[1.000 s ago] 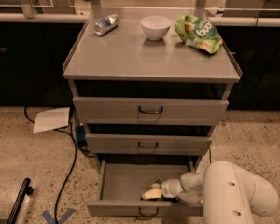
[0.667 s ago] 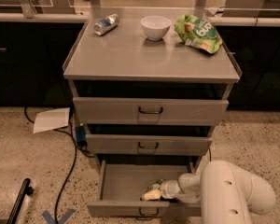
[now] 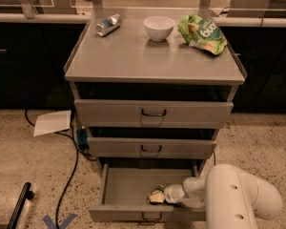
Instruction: Pick green jalapeno chip bag from bottom drawer and place on counter
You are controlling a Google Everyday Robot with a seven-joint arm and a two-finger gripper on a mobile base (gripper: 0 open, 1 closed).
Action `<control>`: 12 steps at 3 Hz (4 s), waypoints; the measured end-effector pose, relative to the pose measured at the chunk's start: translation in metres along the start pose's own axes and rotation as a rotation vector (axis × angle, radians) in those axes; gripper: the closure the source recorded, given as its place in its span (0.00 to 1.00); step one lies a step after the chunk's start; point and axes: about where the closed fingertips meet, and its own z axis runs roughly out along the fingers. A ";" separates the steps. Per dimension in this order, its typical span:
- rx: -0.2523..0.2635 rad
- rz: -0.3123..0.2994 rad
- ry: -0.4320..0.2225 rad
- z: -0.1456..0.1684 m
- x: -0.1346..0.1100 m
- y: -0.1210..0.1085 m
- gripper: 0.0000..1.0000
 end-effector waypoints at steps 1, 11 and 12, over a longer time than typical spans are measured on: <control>0.000 0.000 0.000 0.000 0.000 0.000 0.66; 0.232 -0.368 -0.364 -0.281 -0.108 0.182 1.00; 0.231 -0.401 -0.392 -0.299 -0.118 0.190 1.00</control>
Offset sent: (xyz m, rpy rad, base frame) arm 0.0000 0.0000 0.0000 0.0000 0.0000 0.0000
